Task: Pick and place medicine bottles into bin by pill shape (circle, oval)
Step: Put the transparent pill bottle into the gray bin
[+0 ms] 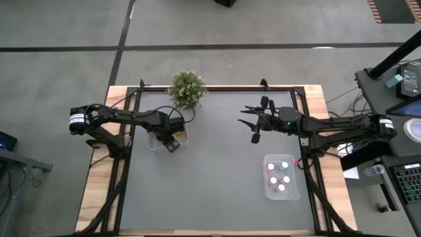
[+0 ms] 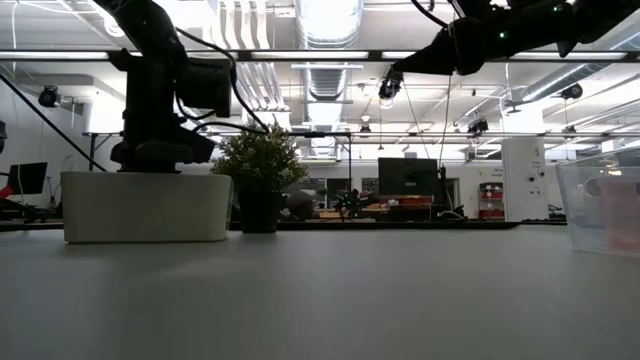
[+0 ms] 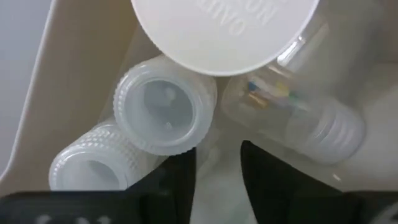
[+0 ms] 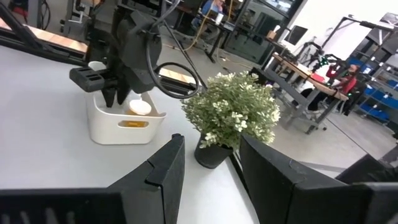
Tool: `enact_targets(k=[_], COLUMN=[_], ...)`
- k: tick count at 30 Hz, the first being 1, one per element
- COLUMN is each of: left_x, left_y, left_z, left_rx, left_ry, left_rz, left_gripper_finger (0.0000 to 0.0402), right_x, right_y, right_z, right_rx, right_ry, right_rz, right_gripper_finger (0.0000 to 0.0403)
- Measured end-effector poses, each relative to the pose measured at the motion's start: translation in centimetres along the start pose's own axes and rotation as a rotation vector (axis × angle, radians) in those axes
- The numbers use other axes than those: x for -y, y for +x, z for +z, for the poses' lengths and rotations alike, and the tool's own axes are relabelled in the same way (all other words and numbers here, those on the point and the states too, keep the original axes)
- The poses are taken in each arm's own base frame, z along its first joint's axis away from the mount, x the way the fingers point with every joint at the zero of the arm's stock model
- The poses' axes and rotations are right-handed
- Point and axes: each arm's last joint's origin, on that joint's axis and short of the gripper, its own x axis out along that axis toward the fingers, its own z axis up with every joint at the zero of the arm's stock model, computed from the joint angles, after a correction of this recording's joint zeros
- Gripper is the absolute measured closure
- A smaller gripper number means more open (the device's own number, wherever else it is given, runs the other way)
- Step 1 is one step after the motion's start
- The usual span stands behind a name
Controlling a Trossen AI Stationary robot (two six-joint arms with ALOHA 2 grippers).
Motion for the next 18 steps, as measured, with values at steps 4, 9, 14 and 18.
enact_targets(k=[4, 9, 14, 18], left_x=[0.0, 0.0, -0.3, -0.6], left_y=[0.0, -1.0, -2.3, -3.1], left_z=[0.0, 0.1, -0.1, -0.4], left_rx=[-0.001, 0.029, 0.068, 0.094], left_ry=[0.0, 0.02, 0.033, 0.031], left_rz=[0.001, -0.015, -0.035, -0.05], left_gripper_finger=[0.0336, 0.0381, 0.0399, 0.0398], right_x=[0.0, 0.0, 0.0, 0.0], right_y=[0.0, 0.0, 0.0, 0.0], right_z=[0.0, 0.0, 0.0, 0.0], right_rx=[0.0, 0.0, 0.001, 0.001], right_ry=[0.0, 0.001, 0.001, 0.001], right_rz=[-0.001, -0.002, -0.002, -0.002], right_gripper_finger=[0.0259, 0.0259, 0.0259, 0.0259])
